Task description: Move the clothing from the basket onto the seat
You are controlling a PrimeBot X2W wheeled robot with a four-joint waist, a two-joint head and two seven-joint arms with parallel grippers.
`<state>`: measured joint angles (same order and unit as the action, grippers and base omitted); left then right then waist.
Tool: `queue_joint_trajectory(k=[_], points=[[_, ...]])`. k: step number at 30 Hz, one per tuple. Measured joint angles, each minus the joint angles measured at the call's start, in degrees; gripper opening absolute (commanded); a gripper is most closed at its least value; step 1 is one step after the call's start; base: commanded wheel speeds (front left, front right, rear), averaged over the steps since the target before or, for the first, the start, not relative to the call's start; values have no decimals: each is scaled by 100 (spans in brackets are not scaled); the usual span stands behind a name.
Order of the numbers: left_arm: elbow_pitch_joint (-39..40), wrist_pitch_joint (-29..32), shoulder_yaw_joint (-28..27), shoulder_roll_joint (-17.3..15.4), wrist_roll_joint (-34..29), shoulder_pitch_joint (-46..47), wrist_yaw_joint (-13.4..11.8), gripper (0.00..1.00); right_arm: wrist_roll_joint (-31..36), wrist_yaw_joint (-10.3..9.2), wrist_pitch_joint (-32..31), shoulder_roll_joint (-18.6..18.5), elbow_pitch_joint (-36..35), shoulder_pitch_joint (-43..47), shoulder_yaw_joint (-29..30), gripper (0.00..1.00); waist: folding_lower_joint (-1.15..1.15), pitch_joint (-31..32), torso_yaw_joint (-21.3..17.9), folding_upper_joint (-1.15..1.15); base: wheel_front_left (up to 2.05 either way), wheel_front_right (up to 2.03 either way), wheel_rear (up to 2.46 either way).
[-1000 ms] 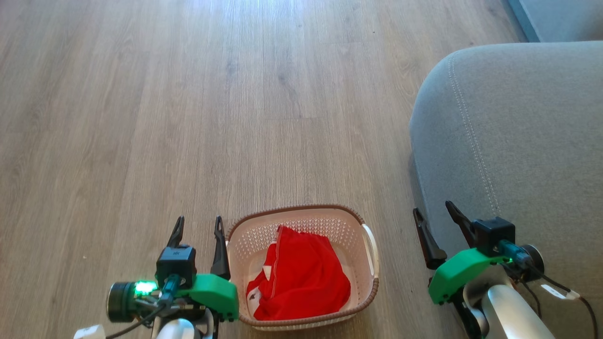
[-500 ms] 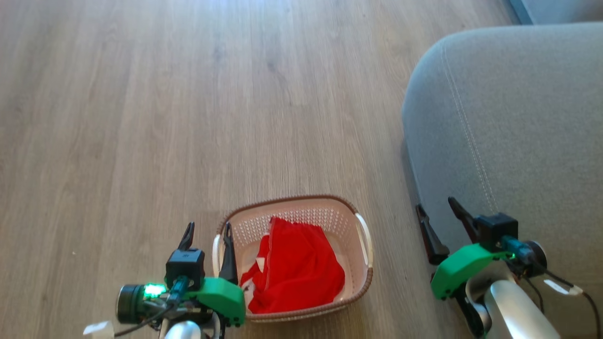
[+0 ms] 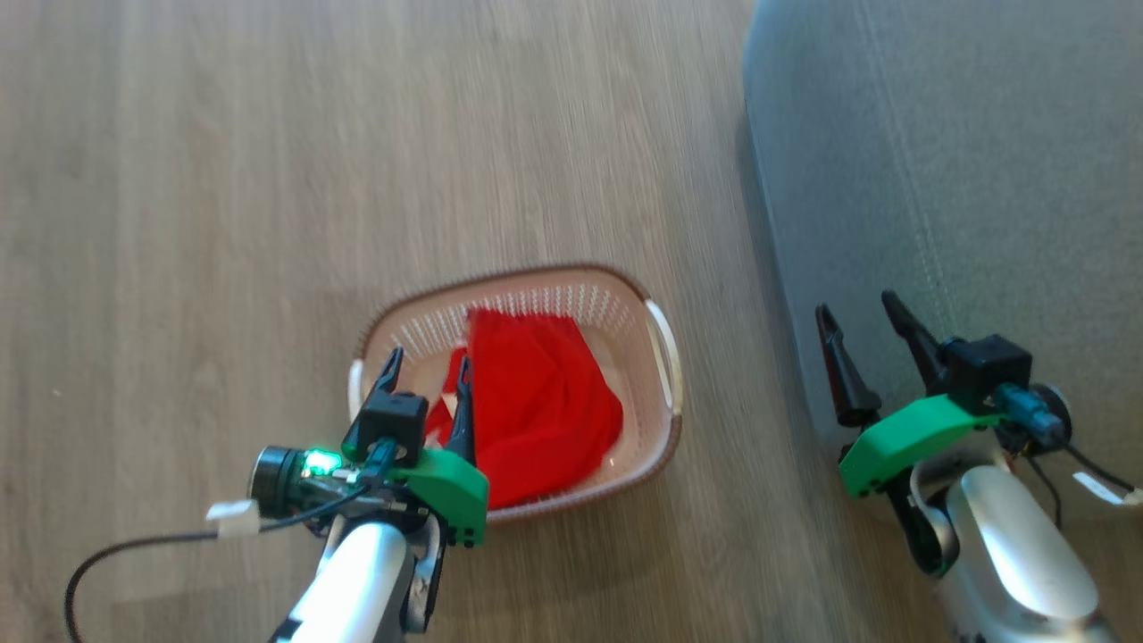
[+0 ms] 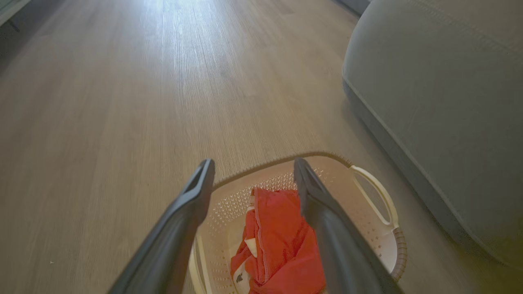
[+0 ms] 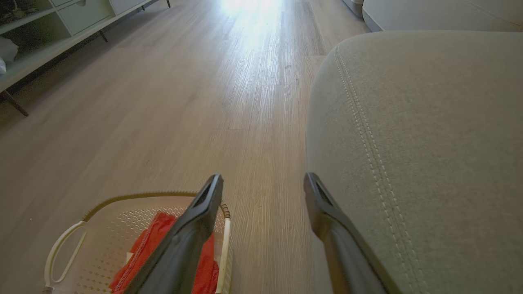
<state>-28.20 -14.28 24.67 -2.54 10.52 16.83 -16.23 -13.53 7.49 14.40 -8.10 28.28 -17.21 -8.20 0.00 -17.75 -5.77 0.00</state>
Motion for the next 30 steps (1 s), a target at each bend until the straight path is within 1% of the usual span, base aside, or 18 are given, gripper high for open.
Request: queue_joint_trajectory(k=[5,6,7,11,15,18,21,27,30], points=[[-918,0,323,3,5,656,146,100,-19,0,0,-81,-137,-127,3,100,1,-629,-172,0,0,0,0],[-1100,0,394,4,5,817,164,100,-27,0,0,-87,-180,-142,13,100,1,-758,-206,0,0,0,0],[-1100,0,394,4,5,817,164,100,-27,0,0,-87,-180,-142,13,100,1,-758,-206,0,0,0,0],[-1716,0,658,9,60,1416,245,100,-65,0,0,-90,-286,-257,31,100,1,-1258,-330,0,0,0,0],[-2421,0,914,13,34,1973,257,100,-66,0,1,-85,-426,-403,23,100,1,-1733,-450,0,0,0,0],[-2898,-1,1076,12,82,2356,346,100,-97,1,5,-73,-530,-509,3,100,0,-2065,-540,0,0,0,0],[-3308,-1,1237,11,189,2728,392,100,-116,0,8,-42,-620,-596,-29,100,0,-2371,-631,0,0,0,0],[-3999,118,1637,12,210,3445,588,100,-116,-49,68,30,-862,-778,-129,100,0,-2896,-847,0,0,0,0],[-4264,178,1759,13,207,3777,593,100,-116,-55,82,62,-1037,-821,-147,100,0,-3139,-956,0,0,0,0]])
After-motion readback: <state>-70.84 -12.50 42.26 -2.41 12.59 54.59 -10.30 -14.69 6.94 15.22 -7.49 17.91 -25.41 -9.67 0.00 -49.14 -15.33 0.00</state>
